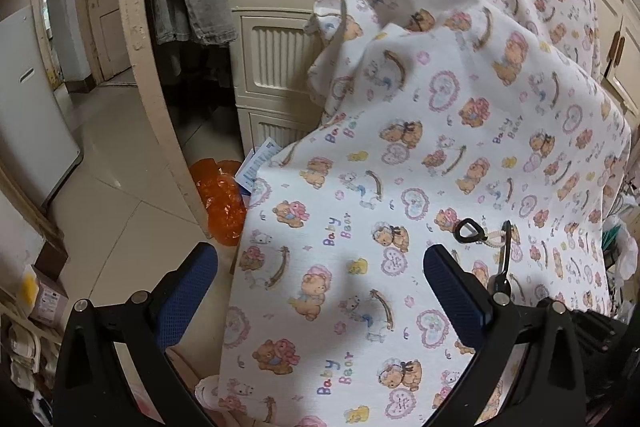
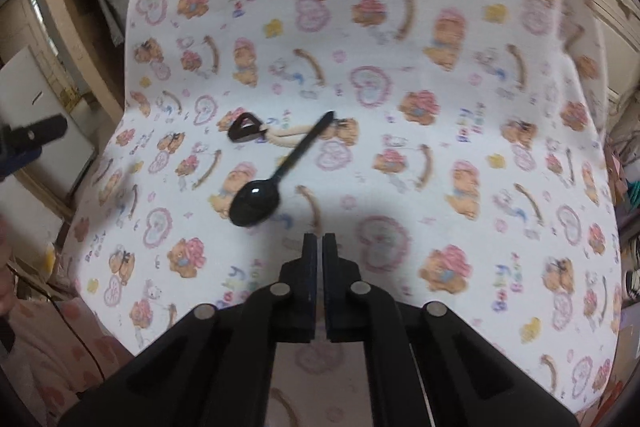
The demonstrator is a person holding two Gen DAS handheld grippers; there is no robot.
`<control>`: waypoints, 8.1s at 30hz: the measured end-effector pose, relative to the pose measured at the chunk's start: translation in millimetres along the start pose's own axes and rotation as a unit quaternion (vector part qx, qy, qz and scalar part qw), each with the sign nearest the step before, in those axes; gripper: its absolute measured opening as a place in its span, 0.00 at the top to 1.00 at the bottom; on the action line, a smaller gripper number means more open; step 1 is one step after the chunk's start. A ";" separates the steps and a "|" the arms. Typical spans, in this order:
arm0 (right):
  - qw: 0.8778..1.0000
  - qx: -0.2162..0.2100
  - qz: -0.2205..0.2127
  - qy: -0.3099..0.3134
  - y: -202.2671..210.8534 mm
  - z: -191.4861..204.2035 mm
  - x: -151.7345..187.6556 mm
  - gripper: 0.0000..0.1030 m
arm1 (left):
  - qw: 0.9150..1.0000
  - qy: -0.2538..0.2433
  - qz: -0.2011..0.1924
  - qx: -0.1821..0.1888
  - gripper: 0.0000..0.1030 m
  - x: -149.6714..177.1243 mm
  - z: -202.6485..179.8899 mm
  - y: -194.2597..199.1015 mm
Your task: Collect trash
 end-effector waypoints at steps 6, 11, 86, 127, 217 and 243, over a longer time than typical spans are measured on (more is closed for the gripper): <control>0.999 -0.009 0.000 -0.038 -7.7 1.8 -19.9 0.85 | 1.000 -0.008 0.002 -0.004 0.01 3.0 -8.0 -5.6; 0.996 -0.040 0.008 -0.079 -31.6 10.2 -44.4 0.72 | 1.000 -0.008 0.009 -0.004 0.01 3.7 -7.8 -12.1; 0.997 -0.029 -0.013 -0.074 20.7 -39.1 -29.8 0.94 | 0.989 -0.117 0.037 0.082 0.96 29.1 -115.0 -37.2; 0.991 -0.087 0.016 -0.103 66.3 54.0 139.3 0.94 | 0.981 -0.099 0.124 0.113 0.95 165.9 -52.0 45.5; 0.991 0.076 -0.109 -0.022 128.7 41.7 154.3 0.00 | 0.990 -0.125 -0.049 0.049 0.01 158.9 -26.2 113.2; 0.988 0.073 -0.132 -0.033 136.4 38.6 153.8 0.00 | 0.988 -0.125 -0.080 0.048 0.01 156.8 -25.6 122.0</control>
Point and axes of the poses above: each gripper's, at about its wrist camera, not at the fingertips, and y roughly against the way its jaws point, z to its left, x to its underside, the point moved 3 cm from there along -y, roughly the way its jaws point, and after that the axes turned 3 degrees about z, right-handed, at the moved point
